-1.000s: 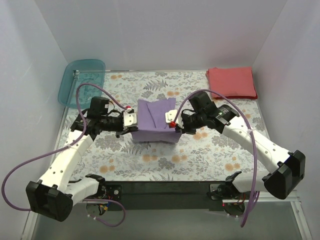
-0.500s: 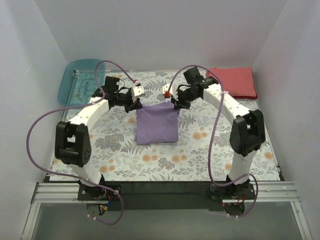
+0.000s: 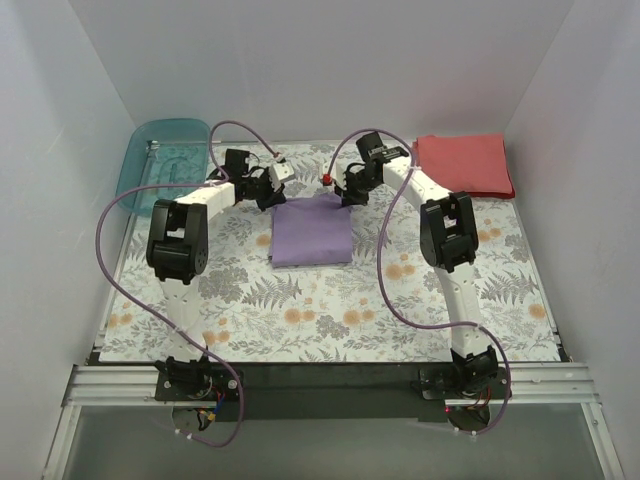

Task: Fold and stack the t-shirts
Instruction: Fold the tshirt

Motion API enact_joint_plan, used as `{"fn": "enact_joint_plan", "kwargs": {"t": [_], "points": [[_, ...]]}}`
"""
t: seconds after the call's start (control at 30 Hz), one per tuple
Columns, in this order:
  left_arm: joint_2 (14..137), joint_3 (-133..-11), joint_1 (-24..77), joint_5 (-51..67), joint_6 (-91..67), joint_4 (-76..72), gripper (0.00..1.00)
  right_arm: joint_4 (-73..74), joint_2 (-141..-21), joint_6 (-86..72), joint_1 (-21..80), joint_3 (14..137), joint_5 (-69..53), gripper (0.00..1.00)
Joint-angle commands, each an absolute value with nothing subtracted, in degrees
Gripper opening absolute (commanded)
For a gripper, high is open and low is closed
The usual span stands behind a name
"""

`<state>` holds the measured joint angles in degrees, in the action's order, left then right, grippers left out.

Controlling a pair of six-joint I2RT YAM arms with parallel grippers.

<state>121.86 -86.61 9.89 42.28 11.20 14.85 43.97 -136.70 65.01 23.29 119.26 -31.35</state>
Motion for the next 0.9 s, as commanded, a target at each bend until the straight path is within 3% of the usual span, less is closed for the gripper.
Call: {"fn": "enact_joint_plan", "kwargs": {"t": [0.0,0.13,0.37,0.6,0.63,0.67,0.7,0.8,0.87], "points": [[122.87,-87.81,8.88,38.41,10.98,12.92,0.00,42.10,-137.19,65.48,22.76,119.36,-29.18,0.01],[119.80,-83.42,9.58,40.51,12.21,15.54,0.00,41.57,-134.75,62.50,22.94,116.73,-30.93,0.01],[106.29,-71.75,11.60,47.81,15.55,24.42,0.00,41.66,-115.18,58.54,26.10,91.45,-34.53,0.01],[98.01,-63.56,11.78,53.26,18.55,33.84,0.00,41.92,-106.26,52.74,27.68,82.53,-38.05,0.01],[96.78,-62.94,11.78,53.70,19.07,33.75,0.04,42.27,-106.17,52.39,27.69,82.53,-38.75,0.01],[96.33,-62.15,11.78,54.14,19.51,33.40,0.15,42.36,-106.35,51.69,27.69,82.79,-39.28,0.04],[95.89,-60.92,11.69,55.01,19.51,32.70,0.26,42.45,-106.61,49.68,27.69,83.40,-39.98,0.21],[94.13,-59.68,11.43,57.21,17.59,27.44,0.56,43.59,-108.28,46.33,27.42,86.30,-43.67,0.58],[94.22,-59.94,11.43,59.41,16.44,24.00,0.64,43.86,-110.11,42.29,26.02,88.75,-46.66,0.62]]}}
